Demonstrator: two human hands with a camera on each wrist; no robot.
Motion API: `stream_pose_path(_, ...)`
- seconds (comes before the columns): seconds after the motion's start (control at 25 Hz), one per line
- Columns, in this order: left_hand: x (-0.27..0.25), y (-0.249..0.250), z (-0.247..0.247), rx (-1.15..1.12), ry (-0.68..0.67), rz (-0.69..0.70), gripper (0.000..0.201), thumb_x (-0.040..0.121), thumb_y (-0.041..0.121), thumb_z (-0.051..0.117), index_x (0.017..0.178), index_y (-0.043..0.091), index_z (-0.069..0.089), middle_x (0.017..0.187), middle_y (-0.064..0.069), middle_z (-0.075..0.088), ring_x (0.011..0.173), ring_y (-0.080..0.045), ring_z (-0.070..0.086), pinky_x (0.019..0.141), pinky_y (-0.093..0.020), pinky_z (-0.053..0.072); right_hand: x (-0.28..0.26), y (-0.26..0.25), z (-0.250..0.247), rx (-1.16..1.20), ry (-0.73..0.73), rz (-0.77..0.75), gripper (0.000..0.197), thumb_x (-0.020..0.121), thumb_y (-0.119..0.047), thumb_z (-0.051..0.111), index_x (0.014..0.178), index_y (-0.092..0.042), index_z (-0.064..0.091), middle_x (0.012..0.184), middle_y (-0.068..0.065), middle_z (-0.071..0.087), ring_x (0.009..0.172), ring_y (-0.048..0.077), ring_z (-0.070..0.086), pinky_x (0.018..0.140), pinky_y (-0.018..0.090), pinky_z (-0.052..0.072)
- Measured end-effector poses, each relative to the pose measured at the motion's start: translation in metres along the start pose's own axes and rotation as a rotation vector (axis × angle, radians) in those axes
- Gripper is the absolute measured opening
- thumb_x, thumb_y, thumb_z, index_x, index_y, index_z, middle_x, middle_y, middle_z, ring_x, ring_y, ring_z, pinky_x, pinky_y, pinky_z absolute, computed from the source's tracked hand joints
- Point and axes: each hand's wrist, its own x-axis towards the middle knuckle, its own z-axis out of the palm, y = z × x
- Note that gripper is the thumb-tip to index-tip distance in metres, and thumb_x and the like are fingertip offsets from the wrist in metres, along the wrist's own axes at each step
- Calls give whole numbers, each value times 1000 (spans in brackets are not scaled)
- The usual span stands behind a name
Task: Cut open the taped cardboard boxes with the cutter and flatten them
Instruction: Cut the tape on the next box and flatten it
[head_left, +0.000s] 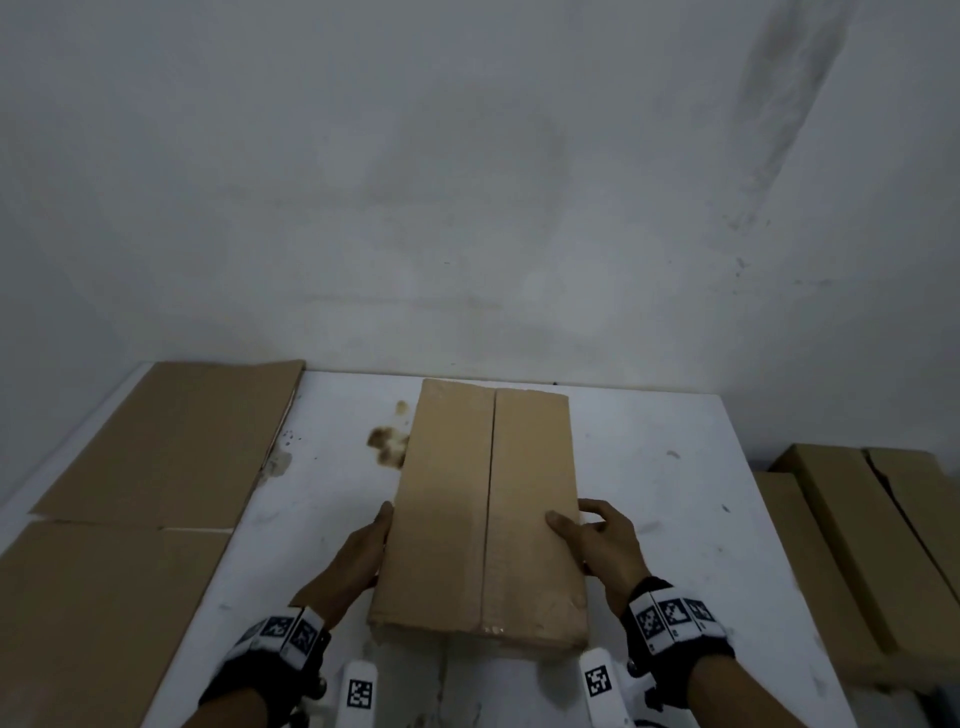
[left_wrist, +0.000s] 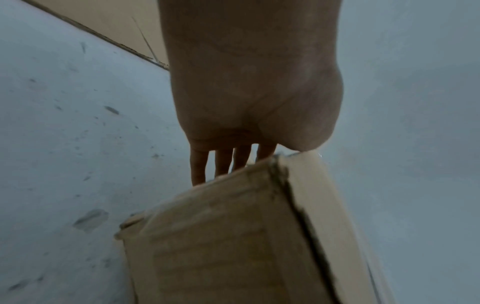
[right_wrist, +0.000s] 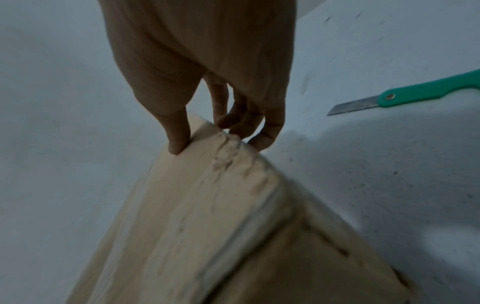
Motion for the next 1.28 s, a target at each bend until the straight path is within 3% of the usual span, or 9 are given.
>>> stream_pose_path(0.16,6,3,3,30,50,70,62,101,53,40,150,15,41,150,-9,46,133,-28,48,111,-39,35,9,10,-21,-110,151,-23,20,94,-32,67,96,-12,69,84,17,67,63,27,61,58,33,54)
stream_pose_path(0.28,17,10,7,57,34,213,61,95,53,56,148,30,38,146,-2,50,116,-18,55,101,-35,45,18,27,-64,-349,238,24,20,93,-30,66,86,-11,67,83,17,70,63,27,61,63,38,57)
stream_pose_path(0.44,35,14,18,153,85,287,111,60,81,68,150,31,28,142,2,51,119,-22,57,102,-47,49,16,43,-107,-1003,28,128,38,80,-53,74,86,-20,57,87,-1,62,76,14,59,70,28,52)
stream_pose_path(0.52,34,18,28,155,87,293,109,68,76,69,154,29,22,145,-1,48,121,-24,55,102,-43,47,13,48,-115,-1147,-120,213,49,69,-60,80,90,-23,54,94,-3,61,80,11,60,70,26,54)
stream_pose_path(0.64,33,17,43,171,94,272,95,87,56,65,157,25,8,150,-4,41,127,-29,51,104,-42,45,9,54,-116,-1181,-198,272,53,62,-50,88,93,-23,54,100,-1,60,86,15,64,74,27,57)
stream_pose_path(0.8,34,9,61,145,107,283,89,88,52,64,155,23,13,148,-7,42,114,-23,53,98,-40,49,14,55,-109,-1166,-198,284,43,66,-35,85,96,-14,62,99,6,66,88,22,70,58,26,53)
stream_pose_path(1.0,42,10,68,215,191,273,97,86,52,69,156,20,11,155,-9,32,134,-30,43,107,-45,43,20,50,-104,-1170,-161,240,62,65,-57,83,102,-17,53,110,5,63,96,19,65,76,29,57)
stream_pose_path(1.16,51,19,62,444,168,389,101,90,53,63,159,28,-6,167,0,-7,153,-25,4,122,-49,19,22,27,-101,-1017,-182,226,46,77,-52,78,82,-9,65,66,3,67,54,14,63,46,23,51)
stream_pose_path(1.28,53,35,59,749,105,363,91,91,58,52,159,27,-1,165,-2,-18,152,-26,-18,123,-50,12,24,-2,-101,-899,-142,143,43,84,-44,74,69,-4,69,38,-4,58,34,9,54,39,19,42)
